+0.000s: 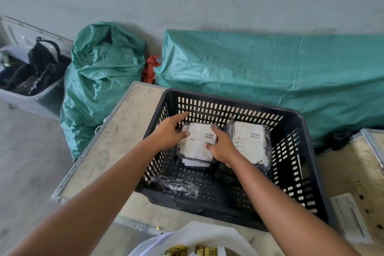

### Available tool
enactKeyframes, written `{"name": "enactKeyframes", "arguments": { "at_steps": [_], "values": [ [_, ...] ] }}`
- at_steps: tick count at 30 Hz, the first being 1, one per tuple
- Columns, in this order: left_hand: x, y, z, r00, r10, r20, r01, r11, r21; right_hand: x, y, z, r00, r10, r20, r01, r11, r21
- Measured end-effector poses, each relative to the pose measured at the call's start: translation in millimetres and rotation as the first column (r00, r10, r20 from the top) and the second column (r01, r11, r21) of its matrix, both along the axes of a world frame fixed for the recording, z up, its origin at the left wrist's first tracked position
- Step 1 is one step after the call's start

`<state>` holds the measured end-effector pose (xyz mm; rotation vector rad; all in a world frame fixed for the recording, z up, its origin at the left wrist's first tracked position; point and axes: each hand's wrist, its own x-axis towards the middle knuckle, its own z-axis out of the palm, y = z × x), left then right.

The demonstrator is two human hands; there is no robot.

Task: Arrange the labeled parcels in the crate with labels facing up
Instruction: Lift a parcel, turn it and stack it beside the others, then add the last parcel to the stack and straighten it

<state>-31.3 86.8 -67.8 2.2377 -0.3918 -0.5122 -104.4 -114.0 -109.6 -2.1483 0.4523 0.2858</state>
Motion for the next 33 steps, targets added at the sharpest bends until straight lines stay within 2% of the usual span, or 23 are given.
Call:
{"name": "enactKeyframes", "arguments": {
  "at_steps": [3,5,10,12,18,21,24,27,30,33],
  "values": [
    [-20,19,7,0.998,-0.051,-0.037,0.051,0.999,-0.005,-11,-5,11,0.998,0.019,0.058,-0.021,0.999,0.025],
    [-34,28,4,0.990,-0.112,-0.085,0.115,0.993,0.032,-21,-6,14,0.995,0.054,0.082,-0.062,0.993,0.096],
    [-56,45,-9,0.932,-0.293,-0.212,0.339,0.911,0.233,-46,2,8,0.987,0.161,0.010,-0.159,0.959,0.235],
    [-61,47,-13,0.912,-0.316,-0.261,0.385,0.881,0.277,-53,4,3,0.977,0.210,-0.031,-0.194,0.944,0.268],
    [-68,48,-19,0.860,-0.375,-0.346,0.497,0.771,0.399,-62,5,-8,0.859,0.504,-0.093,-0.443,0.821,0.360],
    [-69,42,-20,0.861,-0.395,-0.321,0.506,0.729,0.461,-63,15,-13,0.783,0.616,-0.087,-0.569,0.766,0.297],
    [-71,39,-20,0.882,-0.377,-0.282,0.471,0.720,0.509,-61,21,-15,0.753,0.652,-0.090,-0.620,0.749,0.232],
    [-74,38,-22,0.910,-0.325,-0.258,0.414,0.755,0.510,-60,16,-16,0.803,0.590,-0.091,-0.553,0.793,0.255],
    [-73,36,-24,0.936,-0.259,-0.239,0.351,0.748,0.563,-59,11,-16,0.868,0.493,-0.066,-0.460,0.846,0.270],
    [-72,32,-23,0.944,-0.242,-0.223,0.328,0.743,0.584,-59,12,-16,0.844,0.533,-0.064,-0.506,0.829,0.237]
  ]
}}
